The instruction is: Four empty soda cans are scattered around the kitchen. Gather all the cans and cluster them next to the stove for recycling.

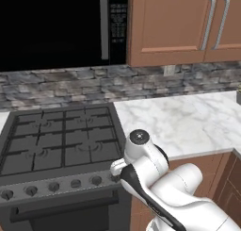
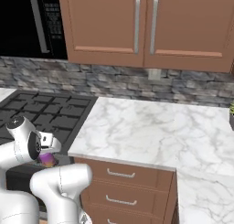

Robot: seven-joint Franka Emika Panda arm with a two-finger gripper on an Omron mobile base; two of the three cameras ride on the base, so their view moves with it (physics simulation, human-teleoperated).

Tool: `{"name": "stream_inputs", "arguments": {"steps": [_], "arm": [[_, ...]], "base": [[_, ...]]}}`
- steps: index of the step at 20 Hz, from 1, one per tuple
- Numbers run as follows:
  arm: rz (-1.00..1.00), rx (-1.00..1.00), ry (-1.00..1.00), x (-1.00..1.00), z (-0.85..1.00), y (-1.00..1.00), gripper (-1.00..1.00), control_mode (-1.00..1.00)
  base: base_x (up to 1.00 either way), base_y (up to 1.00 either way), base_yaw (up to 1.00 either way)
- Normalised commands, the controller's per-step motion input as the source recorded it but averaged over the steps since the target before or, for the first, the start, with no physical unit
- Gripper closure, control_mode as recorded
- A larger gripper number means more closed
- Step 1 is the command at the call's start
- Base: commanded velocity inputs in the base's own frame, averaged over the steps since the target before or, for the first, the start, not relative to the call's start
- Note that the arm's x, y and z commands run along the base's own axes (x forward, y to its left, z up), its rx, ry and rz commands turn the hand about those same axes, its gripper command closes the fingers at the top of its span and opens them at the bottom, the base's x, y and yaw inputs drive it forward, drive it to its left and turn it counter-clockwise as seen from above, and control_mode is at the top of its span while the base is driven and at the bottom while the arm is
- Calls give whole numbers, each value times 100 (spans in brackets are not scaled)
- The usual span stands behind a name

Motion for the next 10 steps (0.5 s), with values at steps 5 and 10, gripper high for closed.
{"name": "stream_inputs", "arguments": {"steps": [5,10], "arm": [[0,0,0,0,0,0,100,100],[0,0,0,0,0,0,100,100]], "base": [[0,-33,0],[0,-23,0]]}}
